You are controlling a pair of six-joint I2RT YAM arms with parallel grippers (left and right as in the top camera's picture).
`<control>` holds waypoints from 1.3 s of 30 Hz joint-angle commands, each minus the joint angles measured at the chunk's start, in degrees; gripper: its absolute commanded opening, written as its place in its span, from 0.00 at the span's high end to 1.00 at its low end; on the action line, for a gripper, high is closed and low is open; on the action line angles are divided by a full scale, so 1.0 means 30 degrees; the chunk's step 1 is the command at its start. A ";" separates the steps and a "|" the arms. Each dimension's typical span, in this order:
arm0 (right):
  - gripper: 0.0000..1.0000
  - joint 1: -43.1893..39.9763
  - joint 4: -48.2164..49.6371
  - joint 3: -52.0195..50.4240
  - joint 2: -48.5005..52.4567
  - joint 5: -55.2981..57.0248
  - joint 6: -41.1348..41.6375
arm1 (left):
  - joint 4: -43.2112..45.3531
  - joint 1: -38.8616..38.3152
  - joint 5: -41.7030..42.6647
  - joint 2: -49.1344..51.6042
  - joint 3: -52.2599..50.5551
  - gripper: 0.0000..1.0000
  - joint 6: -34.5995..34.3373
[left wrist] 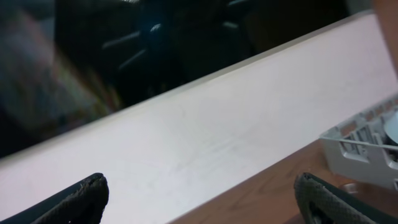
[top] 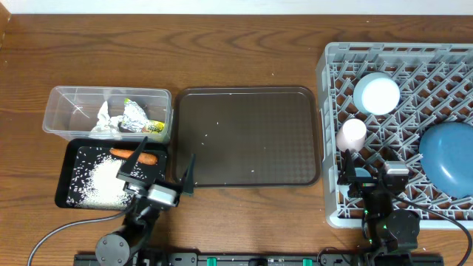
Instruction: Sort waste into correct bins and load items into the dishwasher rack
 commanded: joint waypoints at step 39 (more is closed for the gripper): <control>0.01 -0.0270 -0.0066 -0.0029 -0.0138 0.0262 -0.0255 | -0.7985 0.0590 -0.8721 -0.0160 -0.1421 0.02 -1.2466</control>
